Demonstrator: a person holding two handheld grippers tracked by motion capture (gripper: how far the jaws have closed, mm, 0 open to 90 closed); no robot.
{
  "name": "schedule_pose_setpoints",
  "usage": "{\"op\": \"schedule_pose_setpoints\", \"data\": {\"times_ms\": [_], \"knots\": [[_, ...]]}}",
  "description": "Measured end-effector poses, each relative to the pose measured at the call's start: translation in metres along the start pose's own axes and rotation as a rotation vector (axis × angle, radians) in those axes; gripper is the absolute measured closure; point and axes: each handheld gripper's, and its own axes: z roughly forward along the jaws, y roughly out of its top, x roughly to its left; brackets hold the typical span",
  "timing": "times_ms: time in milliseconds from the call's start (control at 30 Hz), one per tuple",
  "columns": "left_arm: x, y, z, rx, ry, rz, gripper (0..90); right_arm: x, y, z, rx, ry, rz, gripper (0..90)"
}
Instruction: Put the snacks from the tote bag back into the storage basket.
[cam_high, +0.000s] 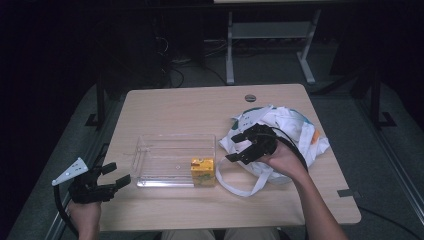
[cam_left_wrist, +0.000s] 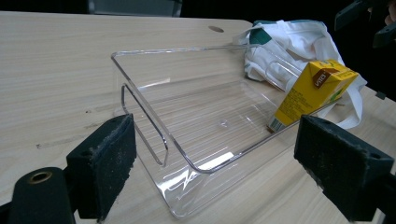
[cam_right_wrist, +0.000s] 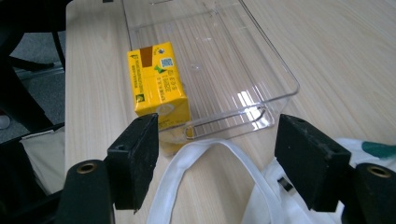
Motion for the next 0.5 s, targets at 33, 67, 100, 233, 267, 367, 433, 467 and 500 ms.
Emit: {"op": "schedule_pose_setpoints", "data": {"times_ms": [33, 67, 100, 233, 267, 367, 433, 467, 500], "knots": [[0.000, 0.000, 0.000, 0.000, 0.001, 0.000, 12.6, 0.000, -0.001, -0.001, 0.000, -0.004, 0.003, 30.1], [0.000, 0.000, 0.000, 0.001, 0.000, 0.000, 12.6, 0.000, -0.003, -0.003, -0.001, -0.008, 0.002, 30.1], [0.000, 0.000, 0.001, -0.001, 0.000, 0.000, 12.6, 0.000, -0.004, -0.004, -0.003, -0.010, 0.007, 30.1], [0.000, 0.000, 0.001, 0.000, -0.002, 0.004, 12.6, -0.001, -0.009, -0.011, -0.013, -0.028, 0.009, 30.2], [-0.001, 0.000, 0.001, -0.001, -0.004, 0.003, 12.6, -0.001, -0.010, -0.013, -0.016, -0.025, 0.018, 30.3], [-0.001, 0.000, 0.002, 0.002, -0.005, 0.004, 12.6, -0.002, -0.015, -0.017, -0.016, -0.037, 0.020, 30.3], [-0.001, 0.000, 0.002, 0.003, -0.005, 0.003, 12.6, -0.002, -0.017, -0.018, -0.018, -0.041, 0.023, 30.3], [-0.001, 0.000, 0.002, 0.006, -0.007, 0.001, 12.6, -0.002, -0.020, -0.021, -0.022, -0.046, 0.034, 30.4], [-0.001, 0.000, 0.003, 0.011, -0.007, 0.000, 12.6, -0.002, -0.022, -0.022, -0.020, -0.049, 0.037, 30.4]]}}
